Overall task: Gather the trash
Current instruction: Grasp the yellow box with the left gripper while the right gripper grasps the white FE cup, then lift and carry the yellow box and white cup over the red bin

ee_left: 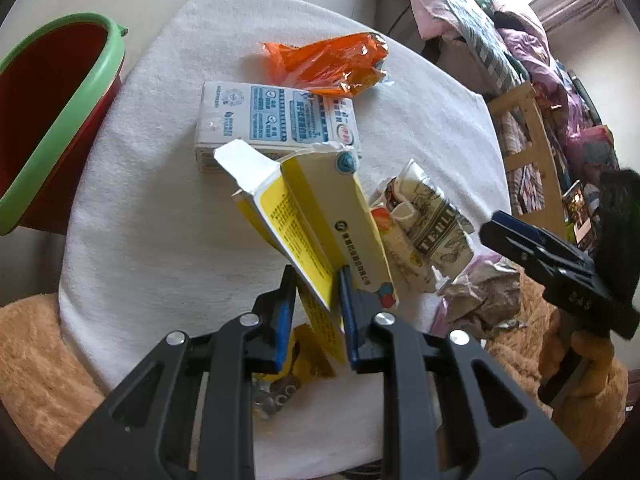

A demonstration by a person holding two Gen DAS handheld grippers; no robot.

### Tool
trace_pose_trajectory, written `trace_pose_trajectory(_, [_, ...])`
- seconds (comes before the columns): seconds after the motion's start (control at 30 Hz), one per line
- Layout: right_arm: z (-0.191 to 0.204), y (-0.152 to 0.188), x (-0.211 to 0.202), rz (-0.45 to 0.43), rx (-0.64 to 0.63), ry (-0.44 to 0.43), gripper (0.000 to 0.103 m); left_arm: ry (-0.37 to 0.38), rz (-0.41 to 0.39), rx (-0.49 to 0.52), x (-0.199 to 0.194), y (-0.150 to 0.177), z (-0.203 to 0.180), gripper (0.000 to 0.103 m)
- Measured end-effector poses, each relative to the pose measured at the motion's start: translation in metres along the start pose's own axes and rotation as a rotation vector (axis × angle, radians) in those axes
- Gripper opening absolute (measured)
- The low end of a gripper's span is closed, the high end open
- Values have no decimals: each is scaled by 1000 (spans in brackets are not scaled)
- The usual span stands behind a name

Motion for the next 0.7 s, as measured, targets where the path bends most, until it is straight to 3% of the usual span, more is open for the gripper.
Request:
trace_pose_trajectory(0.17, [6, -2, 22, 61, 0, -43, 63, 0, 4, -24, 5, -3, 2, 23])
trace_pose_trajectory(0.23, [8, 0, 26, 70, 2, -45, 39, 11, 7, -37, 7, 0, 3, 25])
trace_pose_trajectory(0.5, [-9, -5, -5, -69, 92, -51, 37, 55, -9, -124, 10, 6, 8, 46])
trace_pose_trajectory(0.7, [-21, -4, -13, -105, 152, -47, 37, 65, 23, -129, 23, 6, 4, 46])
Point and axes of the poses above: each gripper's, at about its wrist camera, not at the fingertips, and x roughly the way its jaws point, z to its left, y to its underside, the point moved 5 cm from there along x, roughly the way its jaws point, and after that the axes turned 9 degrees about z, right-handed, at the moved point
